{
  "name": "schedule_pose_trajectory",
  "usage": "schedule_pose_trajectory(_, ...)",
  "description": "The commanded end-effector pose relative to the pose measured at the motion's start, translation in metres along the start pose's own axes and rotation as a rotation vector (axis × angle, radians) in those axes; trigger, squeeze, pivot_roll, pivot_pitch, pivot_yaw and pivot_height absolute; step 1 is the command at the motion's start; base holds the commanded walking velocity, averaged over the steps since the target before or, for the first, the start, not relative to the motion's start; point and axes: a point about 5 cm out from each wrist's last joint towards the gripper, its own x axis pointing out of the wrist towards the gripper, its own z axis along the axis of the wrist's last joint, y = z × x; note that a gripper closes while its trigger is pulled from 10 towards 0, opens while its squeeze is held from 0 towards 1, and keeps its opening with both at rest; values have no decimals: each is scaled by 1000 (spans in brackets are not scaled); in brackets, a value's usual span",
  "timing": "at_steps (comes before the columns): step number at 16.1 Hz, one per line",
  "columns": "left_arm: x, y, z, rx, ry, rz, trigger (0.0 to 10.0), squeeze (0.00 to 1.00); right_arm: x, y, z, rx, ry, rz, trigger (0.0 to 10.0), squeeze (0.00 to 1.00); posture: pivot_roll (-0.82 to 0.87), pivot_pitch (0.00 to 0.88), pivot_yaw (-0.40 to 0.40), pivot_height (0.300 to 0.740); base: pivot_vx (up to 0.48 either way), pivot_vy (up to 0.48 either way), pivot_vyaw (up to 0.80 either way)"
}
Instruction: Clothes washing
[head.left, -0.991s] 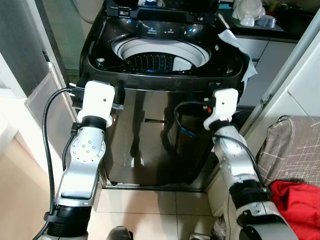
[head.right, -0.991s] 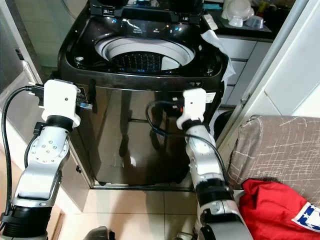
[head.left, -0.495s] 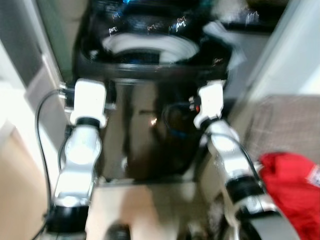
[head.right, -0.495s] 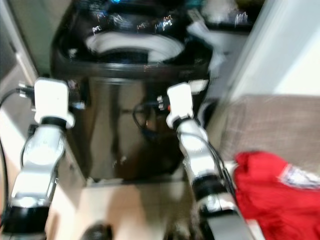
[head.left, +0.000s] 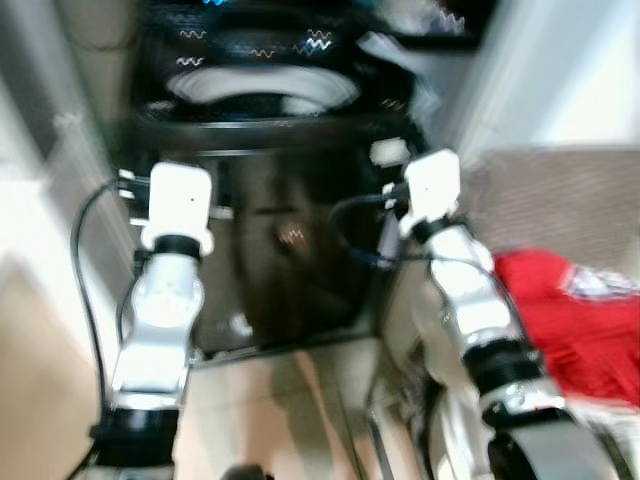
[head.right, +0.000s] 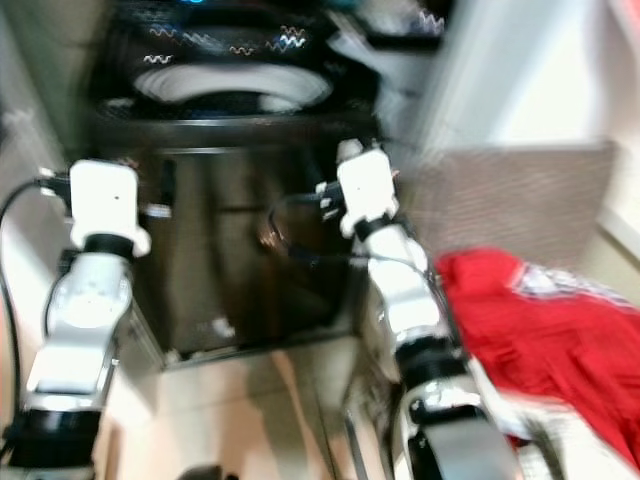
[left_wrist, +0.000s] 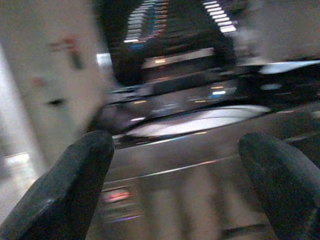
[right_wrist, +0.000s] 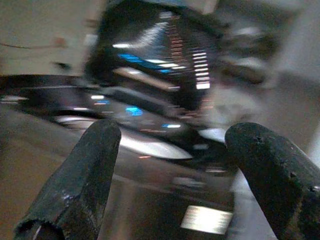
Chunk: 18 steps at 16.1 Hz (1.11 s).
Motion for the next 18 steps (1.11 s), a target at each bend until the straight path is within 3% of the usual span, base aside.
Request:
schedule_pose_trajectory(1,2,-6,1,2,-7,-27,10000,0,7,-10,15,-12,-68,-39,10000,0,48,4,-30,740,0,0,-675)
schedule_pose_trajectory(3,2,-7,0,4,-8,-34,10000,0,12,-21,21,-15,-84,-74,10000,0,48,4,-30,740,0,0,-669)
schedule_pose_trajectory(5,5,-8,-1,-3,-12,-42,10000,0,9,-32,12,-18,-46,-122,10000,0,32,0,-23,740,0,0,-678)
schedule_pose_trajectory(9,7,-8,-2,-7,-16,-45,10000,0,2,-42,15,-31,-71,-218,10000,0,22,0,-17,740,0,0,-678)
schedule_pose_trajectory(10,8,-9,-1,-10,-22,-55,10000,0,2,-55,23,65,-73,-338,10000,0,14,0,-13,740,0,0,-681)
schedule_pose_trajectory(13,11,-10,-1,-12,-28,-63,10000,0,4,-73,32,118,-43,-416,10000,0,-5,0,-6,740,0,0,-675)
schedule_pose_trajectory(15,12,-10,1,-16,-36,-71,10000,0,2,-96,20,145,159,-437,10000,0,-24,0,-2,740,0,0,-525)
schedule_pose_trajectory(17,15,-10,2,-24,-45,-87,10000,0,-20,-134,4,130,432,-549,10000,0,-49,0,3,740,0,0,-491)
schedule_pose_trajectory(18,17,-12,3,-39,-49,-125,10000,0,-30,-140,1,110,457,-623,10000,0,-65,0,9,740,0,0,0)
